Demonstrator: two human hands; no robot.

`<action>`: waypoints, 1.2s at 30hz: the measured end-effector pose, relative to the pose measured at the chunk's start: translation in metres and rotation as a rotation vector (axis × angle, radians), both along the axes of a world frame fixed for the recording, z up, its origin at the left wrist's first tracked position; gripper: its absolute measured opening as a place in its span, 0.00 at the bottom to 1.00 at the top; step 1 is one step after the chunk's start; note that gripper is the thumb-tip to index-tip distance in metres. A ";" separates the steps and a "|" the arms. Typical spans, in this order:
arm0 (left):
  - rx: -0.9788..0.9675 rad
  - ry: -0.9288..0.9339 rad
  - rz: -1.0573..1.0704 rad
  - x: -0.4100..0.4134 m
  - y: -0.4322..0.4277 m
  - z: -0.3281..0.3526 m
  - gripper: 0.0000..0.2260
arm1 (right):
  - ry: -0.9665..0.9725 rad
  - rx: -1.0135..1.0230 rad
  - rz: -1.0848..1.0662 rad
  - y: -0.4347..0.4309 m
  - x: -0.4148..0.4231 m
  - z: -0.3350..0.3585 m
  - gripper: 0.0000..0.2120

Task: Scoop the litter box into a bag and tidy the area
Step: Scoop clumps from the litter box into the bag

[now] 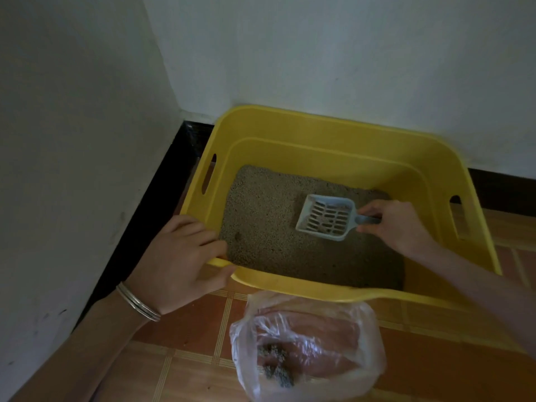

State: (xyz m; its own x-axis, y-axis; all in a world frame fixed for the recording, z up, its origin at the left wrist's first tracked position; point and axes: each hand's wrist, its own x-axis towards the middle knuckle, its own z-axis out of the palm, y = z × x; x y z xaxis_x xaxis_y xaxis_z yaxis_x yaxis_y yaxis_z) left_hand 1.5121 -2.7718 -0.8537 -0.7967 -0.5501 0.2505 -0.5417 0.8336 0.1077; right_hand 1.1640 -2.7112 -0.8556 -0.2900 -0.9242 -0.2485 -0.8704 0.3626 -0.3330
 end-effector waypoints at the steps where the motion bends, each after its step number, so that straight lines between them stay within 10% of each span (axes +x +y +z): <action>1: -0.003 0.003 -0.002 0.000 0.001 0.000 0.15 | -0.008 0.009 0.028 0.002 0.004 0.002 0.14; 18: 0.021 0.026 0.001 0.002 0.003 -0.002 0.15 | -0.024 0.109 0.357 -0.044 0.090 -0.013 0.11; 36: 0.028 0.009 0.020 0.000 0.003 -0.001 0.14 | -0.325 -0.058 0.229 -0.036 0.084 -0.023 0.13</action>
State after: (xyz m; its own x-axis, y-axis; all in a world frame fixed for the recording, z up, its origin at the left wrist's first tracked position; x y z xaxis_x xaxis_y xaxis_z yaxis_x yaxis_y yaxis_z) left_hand 1.5123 -2.7687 -0.8550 -0.7834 -0.5724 0.2421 -0.5568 0.8195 0.1359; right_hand 1.2480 -2.7467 -0.8789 0.0109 -0.9710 -0.2389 -0.7723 0.1436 -0.6188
